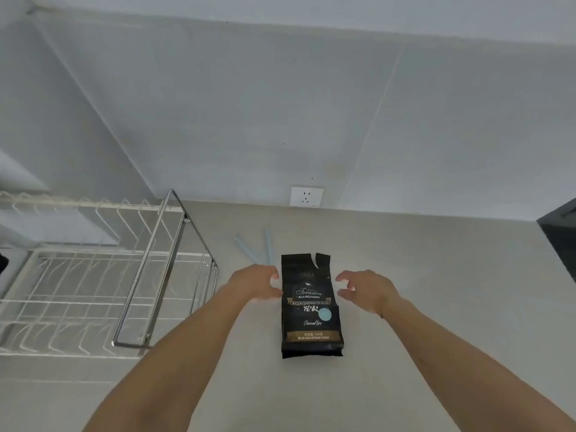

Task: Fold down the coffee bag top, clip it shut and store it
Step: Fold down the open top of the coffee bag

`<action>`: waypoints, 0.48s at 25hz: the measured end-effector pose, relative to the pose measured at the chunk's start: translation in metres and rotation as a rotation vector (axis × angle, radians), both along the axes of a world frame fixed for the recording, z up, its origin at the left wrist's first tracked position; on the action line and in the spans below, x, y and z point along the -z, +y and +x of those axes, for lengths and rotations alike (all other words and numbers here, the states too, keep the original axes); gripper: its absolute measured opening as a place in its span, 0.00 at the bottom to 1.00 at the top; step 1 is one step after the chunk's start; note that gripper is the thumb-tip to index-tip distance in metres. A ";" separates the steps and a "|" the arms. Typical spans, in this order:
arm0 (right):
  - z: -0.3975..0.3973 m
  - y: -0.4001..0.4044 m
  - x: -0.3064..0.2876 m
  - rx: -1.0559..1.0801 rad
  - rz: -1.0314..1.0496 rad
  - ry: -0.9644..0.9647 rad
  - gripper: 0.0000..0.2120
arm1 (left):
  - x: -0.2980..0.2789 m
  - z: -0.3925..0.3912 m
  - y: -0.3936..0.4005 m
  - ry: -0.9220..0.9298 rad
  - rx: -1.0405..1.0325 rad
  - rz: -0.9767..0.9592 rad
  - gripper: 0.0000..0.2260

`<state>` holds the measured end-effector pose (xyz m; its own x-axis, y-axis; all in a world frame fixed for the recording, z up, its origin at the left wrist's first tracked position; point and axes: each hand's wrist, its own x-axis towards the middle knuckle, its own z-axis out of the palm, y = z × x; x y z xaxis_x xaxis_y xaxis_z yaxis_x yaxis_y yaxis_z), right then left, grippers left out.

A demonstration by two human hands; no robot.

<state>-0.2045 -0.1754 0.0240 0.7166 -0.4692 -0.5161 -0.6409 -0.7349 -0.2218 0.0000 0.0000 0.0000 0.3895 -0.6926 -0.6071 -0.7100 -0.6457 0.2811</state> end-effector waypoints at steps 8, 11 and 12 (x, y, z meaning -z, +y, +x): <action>0.027 -0.002 0.026 0.134 0.220 -0.003 0.27 | 0.016 0.003 -0.023 0.091 -0.062 -0.025 0.29; 0.031 0.001 0.033 0.219 0.320 -0.077 0.27 | 0.021 -0.001 -0.024 0.156 -0.124 -0.089 0.27; 0.031 0.002 0.035 0.273 0.366 -0.122 0.26 | 0.021 -0.003 -0.024 0.179 -0.150 -0.120 0.26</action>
